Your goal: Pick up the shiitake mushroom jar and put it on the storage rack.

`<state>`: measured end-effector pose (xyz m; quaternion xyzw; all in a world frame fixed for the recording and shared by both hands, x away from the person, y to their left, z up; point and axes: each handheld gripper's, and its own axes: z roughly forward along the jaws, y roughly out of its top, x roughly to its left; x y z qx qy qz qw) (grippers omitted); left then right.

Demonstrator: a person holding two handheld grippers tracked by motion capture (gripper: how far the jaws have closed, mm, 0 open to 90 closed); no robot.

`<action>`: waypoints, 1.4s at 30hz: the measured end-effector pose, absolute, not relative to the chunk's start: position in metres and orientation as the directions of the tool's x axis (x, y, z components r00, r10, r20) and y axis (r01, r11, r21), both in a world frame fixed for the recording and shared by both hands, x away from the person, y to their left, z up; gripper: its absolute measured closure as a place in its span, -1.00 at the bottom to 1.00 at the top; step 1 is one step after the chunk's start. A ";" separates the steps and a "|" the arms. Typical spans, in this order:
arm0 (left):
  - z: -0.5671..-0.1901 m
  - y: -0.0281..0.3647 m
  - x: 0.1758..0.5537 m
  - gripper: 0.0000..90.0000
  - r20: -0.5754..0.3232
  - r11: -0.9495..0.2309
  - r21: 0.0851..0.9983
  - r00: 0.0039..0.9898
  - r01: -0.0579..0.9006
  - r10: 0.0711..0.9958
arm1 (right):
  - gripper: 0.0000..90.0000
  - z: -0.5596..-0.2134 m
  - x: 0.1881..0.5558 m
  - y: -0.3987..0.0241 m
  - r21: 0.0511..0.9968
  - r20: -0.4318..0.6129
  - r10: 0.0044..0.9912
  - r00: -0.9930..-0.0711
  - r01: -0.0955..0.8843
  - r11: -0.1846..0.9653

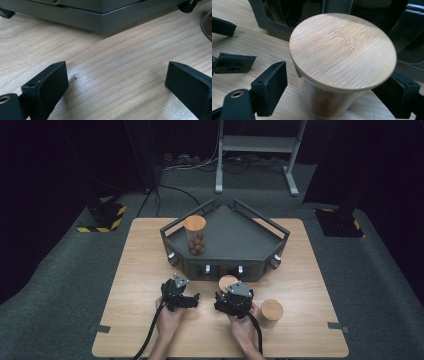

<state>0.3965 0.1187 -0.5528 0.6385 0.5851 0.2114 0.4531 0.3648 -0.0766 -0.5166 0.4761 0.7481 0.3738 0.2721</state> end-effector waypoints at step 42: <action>-0.553 0.119 0.397 -0.90 -0.261 0.096 0.826 0.226 0.556 0.939 | -0.43 -0.507 0.359 -0.080 0.862 -0.024 0.914 -0.406 0.455 0.225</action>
